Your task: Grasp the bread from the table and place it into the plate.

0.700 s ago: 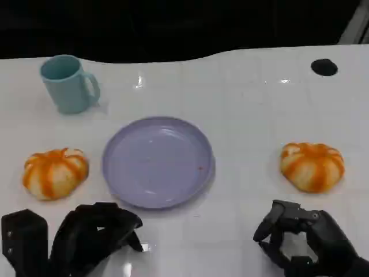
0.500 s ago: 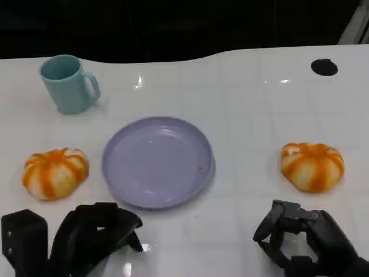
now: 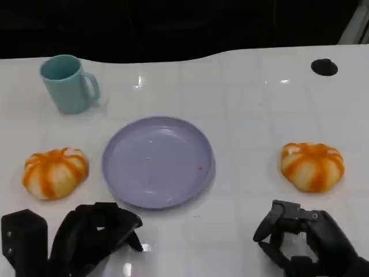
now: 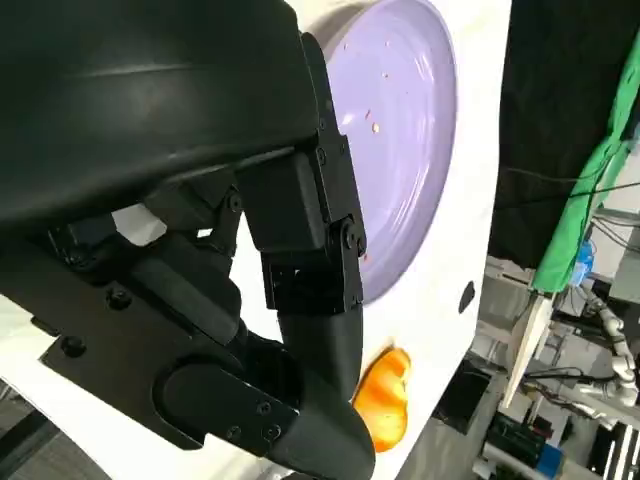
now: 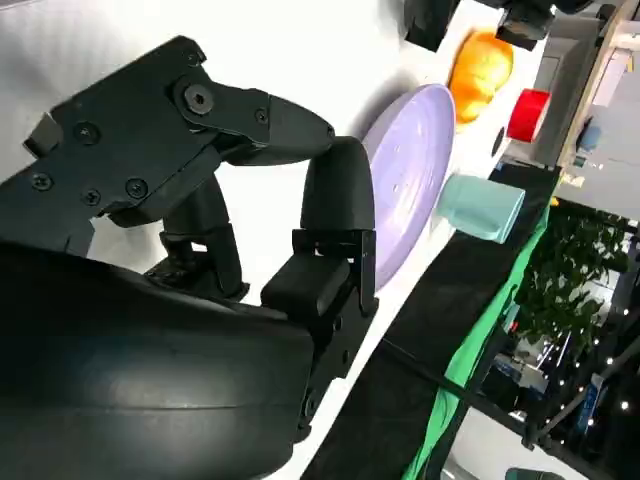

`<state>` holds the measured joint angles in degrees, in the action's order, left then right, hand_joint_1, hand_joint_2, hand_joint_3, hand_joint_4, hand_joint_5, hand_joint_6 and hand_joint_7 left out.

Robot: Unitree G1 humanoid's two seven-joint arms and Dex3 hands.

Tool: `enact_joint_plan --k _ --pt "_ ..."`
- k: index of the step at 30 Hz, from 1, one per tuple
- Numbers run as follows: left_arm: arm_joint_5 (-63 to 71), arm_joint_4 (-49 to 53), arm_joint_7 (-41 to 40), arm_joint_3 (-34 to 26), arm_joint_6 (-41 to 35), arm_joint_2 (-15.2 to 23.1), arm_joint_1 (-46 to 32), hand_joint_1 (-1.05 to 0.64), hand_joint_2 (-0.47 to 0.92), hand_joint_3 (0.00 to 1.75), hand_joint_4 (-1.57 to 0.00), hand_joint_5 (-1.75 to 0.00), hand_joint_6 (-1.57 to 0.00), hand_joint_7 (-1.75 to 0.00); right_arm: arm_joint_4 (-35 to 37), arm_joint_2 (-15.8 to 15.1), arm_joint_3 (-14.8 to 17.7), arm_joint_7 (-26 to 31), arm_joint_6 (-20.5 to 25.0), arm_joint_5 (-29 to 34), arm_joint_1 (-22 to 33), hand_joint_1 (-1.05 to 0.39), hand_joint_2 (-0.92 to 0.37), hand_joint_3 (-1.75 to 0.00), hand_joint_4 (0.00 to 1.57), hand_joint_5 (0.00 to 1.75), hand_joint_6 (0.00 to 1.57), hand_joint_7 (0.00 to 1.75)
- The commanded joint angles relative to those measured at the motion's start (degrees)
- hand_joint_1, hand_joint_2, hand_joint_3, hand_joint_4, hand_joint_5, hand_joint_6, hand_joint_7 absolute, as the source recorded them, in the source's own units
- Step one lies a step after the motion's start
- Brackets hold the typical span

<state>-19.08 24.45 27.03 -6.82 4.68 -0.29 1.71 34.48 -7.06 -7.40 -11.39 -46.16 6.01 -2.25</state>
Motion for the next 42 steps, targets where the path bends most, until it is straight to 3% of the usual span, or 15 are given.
enact_joint_plan --k 1,8,12,15,18,21,24,31,34,39,42 --pt "0.52 0.72 -0.43 -0.22 -0.02 0.56 -0.08 -1.04 0.63 0.15 -0.92 -1.49 -1.57 -0.27 -0.34 -0.8 0.73 0.4 0.07 -0.14 -0.07 -0.28 -0.55 -0.85 0.7 1.62 0.74 1.21" --pt "0.48 1.36 -0.18 -0.37 0.44 0.61 0.18 -1.04 0.63 0.15 -0.91 -1.49 -1.57 -0.26 -0.66 -0.23 1.12 2.25 -0.64 0.17 -0.9 -0.29 -0.51 -0.96 0.68 1.46 0.73 1.03" --pt "0.49 1.58 -0.27 -0.41 0.57 0.65 0.3 -1.03 0.64 0.15 -0.91 -1.49 -1.57 -0.26 -2.16 -0.55 1.33 3.39 0.72 1.03 -1.47 -0.33 -0.57 -0.83 0.63 1.32 0.68 0.92" --pt "0.48 1.44 -0.46 -0.4 0.26 0.69 0.31 -1.04 0.63 0.15 -0.91 -1.49 -1.57 -0.26 -5.02 -1.77 1.54 6.17 2.44 5.68 -1.44 -0.39 -0.64 -0.69 0.51 1.18 0.55 0.84" --pt "0.76 1.51 -0.59 -0.34 0.69 0.7 0.23 -1.05 0.64 0.15 -0.91 -1.49 -1.57 -0.27 -9.55 -3.61 1.5 9.71 5.01 12.56 -0.71 -0.47 -0.86 -0.24 0.39 0.91 0.47 0.58" --pt "0.81 1.63 -0.56 -0.36 0.86 0.7 0.26 -1.04 0.64 0.15 -0.9 -1.49 -1.57 -0.26 -12.6 -5.05 1.26 12.42 4.92 16.84 -0.1 -0.54 -0.91 -0.09 0.31 0.6 0.42 0.27" --pt "0.91 1.94 -0.5 -0.35 1.17 0.76 0.4 -1.05 0.64 0.15 -0.9 -1.49 -1.57 -0.27 -15.05 -6.86 1.02 14.94 4.06 20.82 0.18 -0.62 -0.92 -0.06 0.17 0.4 0.31 0.1" --pt "0.88 2.75 -0.28 -0.35 1.95 0.76 0.68 -1.03 0.65 0.15 -0.9 -1.49 -1.57 -0.25 -23.41 -10.01 0.97 16.48 8.45 27.44 1.78 -0.78 -0.9 -0.04 0.0 0.13 0.12 0.01" --pt "0.84 2.57 -0.57 -0.32 1.56 0.7 0.66 -1.04 0.64 0.15 -0.9 -1.49 -1.57 -0.26 -26.82 -11.24 0.91 17.68 11.76 32.16 2.22 -0.73 -0.83 -0.01 0.0 0.02 0.05 0.0" --pt "0.85 2.33 -0.81 -0.29 1.19 0.71 0.64 -1.05 0.64 0.15 -0.9 -1.49 -1.57 -0.26 -33.52 -12.94 0.79 20.75 19.31 42.15 3.09 -0.49 -0.75 0.0 0.0 0.0 0.0 0.0" --pt "0.81 2.54 -0.65 -0.34 1.29 0.8 0.75 -1.05 0.64 0.15 -0.91 -1.49 -1.57 -0.27 -36.49 -13.28 0.51 22.09 23.25 45.84 3.37 -0.42 -0.75 0.0 0.0 0.0 0.0 0.0"
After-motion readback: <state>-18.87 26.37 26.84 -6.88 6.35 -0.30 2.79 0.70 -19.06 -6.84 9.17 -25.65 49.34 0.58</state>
